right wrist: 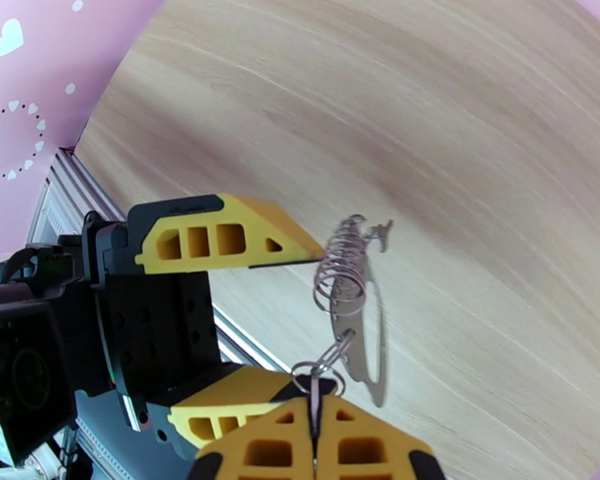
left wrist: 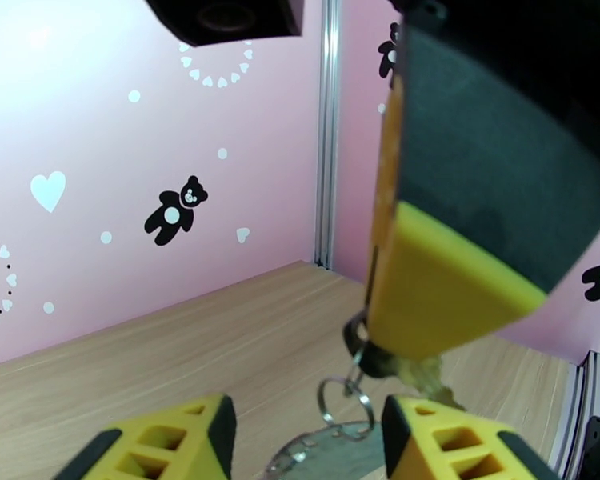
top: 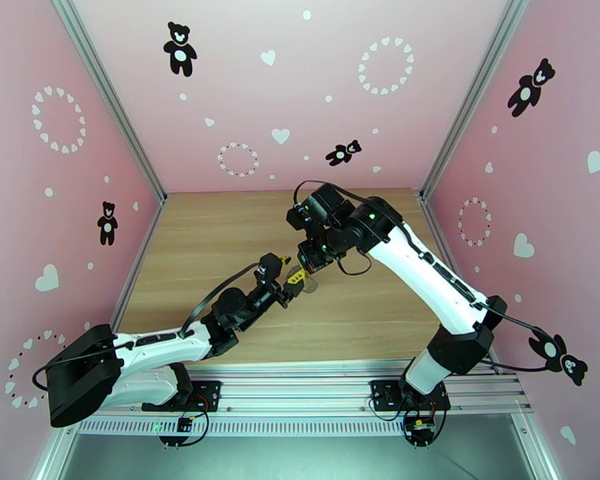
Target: Remove the keys from the keyring
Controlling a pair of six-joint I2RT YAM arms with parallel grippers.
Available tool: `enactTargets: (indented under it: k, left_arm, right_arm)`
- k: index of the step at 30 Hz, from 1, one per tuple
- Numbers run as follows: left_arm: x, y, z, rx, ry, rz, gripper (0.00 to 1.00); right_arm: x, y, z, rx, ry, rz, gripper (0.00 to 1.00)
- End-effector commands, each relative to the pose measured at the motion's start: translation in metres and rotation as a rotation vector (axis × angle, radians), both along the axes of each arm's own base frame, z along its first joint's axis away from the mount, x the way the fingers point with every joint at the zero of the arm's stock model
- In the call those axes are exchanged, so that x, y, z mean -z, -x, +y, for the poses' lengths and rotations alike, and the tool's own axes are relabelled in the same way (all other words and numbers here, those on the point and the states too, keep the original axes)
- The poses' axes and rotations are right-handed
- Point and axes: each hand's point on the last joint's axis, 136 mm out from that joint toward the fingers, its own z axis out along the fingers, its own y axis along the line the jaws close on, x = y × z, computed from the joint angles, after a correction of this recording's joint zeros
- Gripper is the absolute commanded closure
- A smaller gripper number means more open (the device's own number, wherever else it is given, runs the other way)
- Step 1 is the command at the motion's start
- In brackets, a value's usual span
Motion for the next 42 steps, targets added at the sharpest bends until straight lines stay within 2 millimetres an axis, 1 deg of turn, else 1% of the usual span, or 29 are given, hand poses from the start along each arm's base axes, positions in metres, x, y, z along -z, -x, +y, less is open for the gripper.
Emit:
enactTargets:
  k: [1,10,11,16,21,26,29,30,31,33,35,36,37,38,41,42]
  left_arm:
    - [-0.018,0.000,-0.001,-0.004,0.038,-0.031,0.54]
    - [-0.008,0.004,-0.006,0.031,0.001,-0.019,0.72]
    - [-0.008,0.004,-0.007,0.036,0.000,-0.019,0.73]
    - [-0.010,0.007,-0.011,0.063,-0.011,-0.026,0.80]
    - [-0.013,0.008,-0.009,0.062,-0.008,-0.035,0.88]
    - [-0.020,0.014,-0.007,0.080,-0.009,-0.058,0.96]
    - [-0.028,0.023,-0.008,0.118,-0.019,-0.090,1.00]
    - [-0.022,0.025,-0.009,0.133,-0.049,-0.079,1.00]
    - [-0.024,0.028,-0.010,0.150,-0.059,-0.087,1.00]
    - [-0.026,0.033,-0.011,0.179,-0.079,-0.100,1.00]
    - [-0.031,0.038,-0.010,0.199,-0.086,-0.106,1.00]
    - [-0.034,0.039,-0.009,0.205,-0.082,-0.103,1.00]
    - [-0.038,0.041,-0.007,0.221,-0.071,-0.101,1.00]
    - [-0.041,0.044,-0.005,0.236,-0.061,-0.100,1.00]
    - [-0.055,0.050,0.001,0.282,-0.036,-0.090,1.00]
    - [-0.060,0.053,0.003,0.309,-0.026,-0.087,1.00]
  right_arm:
    - [-0.015,0.008,0.003,-0.011,-0.057,-0.013,1.00]
    - [-0.019,0.008,0.002,-0.008,-0.069,-0.026,1.00]
    - [-0.019,0.008,0.003,-0.008,-0.070,-0.024,1.00]
    - [-0.020,0.008,0.002,-0.008,-0.069,-0.028,1.00]
    - [-0.020,0.008,-0.002,-0.008,-0.061,-0.040,1.00]
    - [-0.022,0.009,-0.006,-0.004,-0.068,-0.056,1.00]
    - [-0.024,0.009,-0.008,0.006,-0.089,-0.064,1.00]
    - [-0.024,0.010,-0.009,0.006,-0.098,-0.060,1.00]
    - [-0.025,0.011,-0.010,0.006,-0.106,-0.058,0.98]
    - [-0.025,0.011,-0.012,0.004,-0.114,-0.061,0.88]
    - [-0.028,0.010,-0.017,0.011,-0.130,-0.074,0.85]
    - [-0.030,0.009,-0.020,0.015,-0.150,-0.084,0.81]
    - [-0.034,0.008,-0.021,0.012,-0.179,-0.098,0.75]
    - [-0.039,0.009,-0.021,-0.003,-0.213,-0.108,0.72]
    - [-0.053,0.016,-0.019,-0.095,-0.350,-0.150,0.69]
    - [-0.058,0.017,-0.021,-0.120,-0.393,-0.176,0.69]
